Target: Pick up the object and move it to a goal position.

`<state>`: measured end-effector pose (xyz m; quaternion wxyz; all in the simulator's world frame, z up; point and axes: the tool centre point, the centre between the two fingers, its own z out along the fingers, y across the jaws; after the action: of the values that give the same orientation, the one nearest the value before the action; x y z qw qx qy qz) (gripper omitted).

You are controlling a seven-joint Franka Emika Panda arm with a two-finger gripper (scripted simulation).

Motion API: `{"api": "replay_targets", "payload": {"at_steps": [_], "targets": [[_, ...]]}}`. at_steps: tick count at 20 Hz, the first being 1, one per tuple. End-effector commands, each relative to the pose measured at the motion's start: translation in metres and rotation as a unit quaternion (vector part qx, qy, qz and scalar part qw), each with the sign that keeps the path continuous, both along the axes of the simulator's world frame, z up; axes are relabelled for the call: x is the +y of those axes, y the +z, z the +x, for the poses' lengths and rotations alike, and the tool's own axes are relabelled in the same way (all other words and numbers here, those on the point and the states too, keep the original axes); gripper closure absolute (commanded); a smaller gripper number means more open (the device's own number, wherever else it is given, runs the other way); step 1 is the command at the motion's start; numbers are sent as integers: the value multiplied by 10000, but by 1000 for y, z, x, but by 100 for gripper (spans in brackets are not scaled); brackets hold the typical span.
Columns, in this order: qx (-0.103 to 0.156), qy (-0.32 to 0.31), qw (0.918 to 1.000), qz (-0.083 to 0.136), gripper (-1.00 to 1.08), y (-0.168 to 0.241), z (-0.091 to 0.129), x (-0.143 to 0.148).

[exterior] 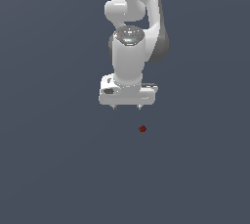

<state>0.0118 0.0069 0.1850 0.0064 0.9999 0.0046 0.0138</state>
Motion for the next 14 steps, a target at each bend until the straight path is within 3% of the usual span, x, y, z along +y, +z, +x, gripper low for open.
{"api": "replay_targets", "payload": {"at_steps": [1,14], "targets": [[0,0,10000,0,-92,0,0,0],[44,-51,10000,29,-92,-9,0,-8]]}}
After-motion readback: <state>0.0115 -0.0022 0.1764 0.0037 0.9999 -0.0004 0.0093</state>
